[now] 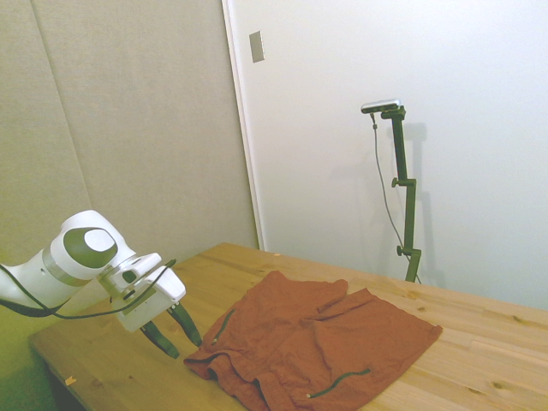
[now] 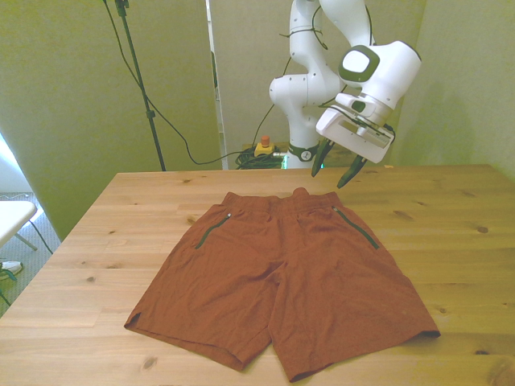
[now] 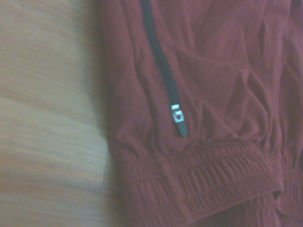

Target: Fold the shorts

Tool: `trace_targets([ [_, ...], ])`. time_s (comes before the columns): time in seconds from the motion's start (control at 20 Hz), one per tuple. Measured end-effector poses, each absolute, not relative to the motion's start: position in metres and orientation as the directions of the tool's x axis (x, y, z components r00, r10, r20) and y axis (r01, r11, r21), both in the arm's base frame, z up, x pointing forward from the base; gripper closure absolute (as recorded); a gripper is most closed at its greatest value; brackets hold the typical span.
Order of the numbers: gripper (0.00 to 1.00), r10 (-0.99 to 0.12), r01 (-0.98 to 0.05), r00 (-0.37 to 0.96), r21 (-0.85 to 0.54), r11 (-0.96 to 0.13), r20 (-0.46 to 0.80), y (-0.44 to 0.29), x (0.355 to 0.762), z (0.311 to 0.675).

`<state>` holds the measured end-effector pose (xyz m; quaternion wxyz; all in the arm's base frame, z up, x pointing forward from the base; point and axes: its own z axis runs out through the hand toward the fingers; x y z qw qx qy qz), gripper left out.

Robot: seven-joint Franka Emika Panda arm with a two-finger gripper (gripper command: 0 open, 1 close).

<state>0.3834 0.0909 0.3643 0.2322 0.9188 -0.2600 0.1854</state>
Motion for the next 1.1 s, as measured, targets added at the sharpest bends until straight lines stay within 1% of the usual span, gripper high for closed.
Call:
trace_targets([
  [0.2, 0.0, -0.34, -0.521, 0.813, 0.33, -0.788, 0.472, 0.105, 0.376, 0.356],
  [0.45, 0.0, -0.322, -0.516, 0.813, 0.344, -0.784, 0.485, 0.102, 0.376, 0.348],
  [0.6, 0.0, -0.323, -0.512, 0.811, 0.327, -0.794, 0.487, 0.096, 0.381, 0.341],
  [0.65, 1.0, -0.327, -0.514, 0.812, 0.327, -0.793, 0.483, 0.094, 0.382, 0.337],
  [1.1, 1.0, -0.35, -0.549, 0.783, 0.306, -0.778, 0.515, 0.077, 0.394, 0.331],
])
